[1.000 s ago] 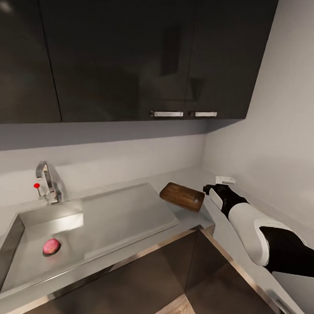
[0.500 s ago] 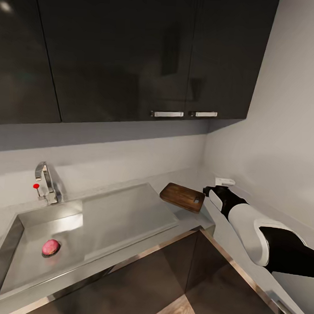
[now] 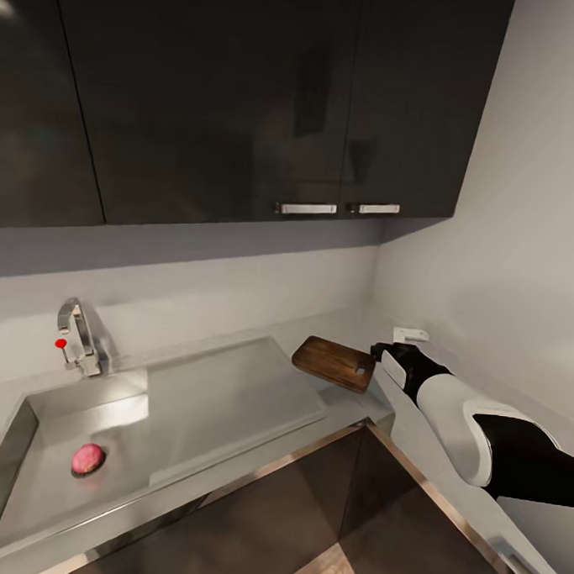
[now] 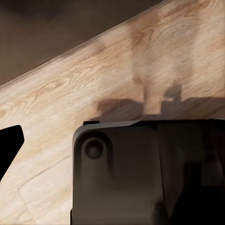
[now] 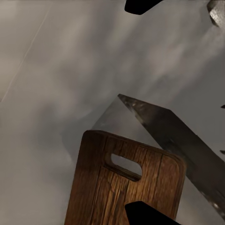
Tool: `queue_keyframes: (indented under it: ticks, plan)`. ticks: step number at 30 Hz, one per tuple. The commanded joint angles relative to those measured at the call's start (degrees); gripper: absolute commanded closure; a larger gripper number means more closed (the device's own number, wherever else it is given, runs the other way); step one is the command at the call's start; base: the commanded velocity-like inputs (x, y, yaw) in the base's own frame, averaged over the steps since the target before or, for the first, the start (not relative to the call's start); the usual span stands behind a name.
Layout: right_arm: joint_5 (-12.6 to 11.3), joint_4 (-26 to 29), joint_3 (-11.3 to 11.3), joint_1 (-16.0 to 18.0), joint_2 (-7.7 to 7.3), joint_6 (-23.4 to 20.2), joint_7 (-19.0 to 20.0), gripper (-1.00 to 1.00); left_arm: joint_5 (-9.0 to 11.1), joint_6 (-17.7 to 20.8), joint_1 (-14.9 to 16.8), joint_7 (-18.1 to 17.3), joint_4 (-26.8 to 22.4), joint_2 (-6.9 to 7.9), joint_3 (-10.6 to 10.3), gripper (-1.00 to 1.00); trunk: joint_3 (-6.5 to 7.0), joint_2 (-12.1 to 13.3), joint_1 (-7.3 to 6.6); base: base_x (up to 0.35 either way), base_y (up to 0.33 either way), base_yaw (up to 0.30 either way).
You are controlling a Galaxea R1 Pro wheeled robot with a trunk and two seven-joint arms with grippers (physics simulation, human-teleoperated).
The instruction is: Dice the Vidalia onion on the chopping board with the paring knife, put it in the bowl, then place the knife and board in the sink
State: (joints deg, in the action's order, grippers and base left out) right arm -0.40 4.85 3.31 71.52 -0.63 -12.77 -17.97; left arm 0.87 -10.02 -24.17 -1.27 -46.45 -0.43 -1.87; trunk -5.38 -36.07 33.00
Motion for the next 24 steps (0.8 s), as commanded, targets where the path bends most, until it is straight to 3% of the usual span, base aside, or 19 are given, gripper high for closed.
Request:
queue_keyframes:
  ticks: [1, 11, 24]
  plan:
    - [-0.04, 0.10, 0.30, 0.03, 0.01, -0.24, -0.13, -1.00, 0.09, -0.08, 0.00, -0.13, -0.02, -0.01, 0.02, -1.00, -0.16, -0.09, 0.03, 0.040, 0.000, 0.000]
    - [-0.04, -0.10, 0.34, 0.03, -0.07, -0.23, -0.10, -1.00, 0.09, -0.08, 0.00, -0.13, 0.12, -0.42, 0.02, -1.00, -1.04, -0.09, 0.03, 0.018, 0.000, 0.000]
    - [-0.04, -0.10, 0.34, 0.03, -0.07, -0.23, -0.10, -1.00, 0.09, -0.08, 0.00, -0.13, 0.53, -0.45, 0.02, -1.00, -2.24, -0.09, 0.03, 0.176, 0.000, 0.000]
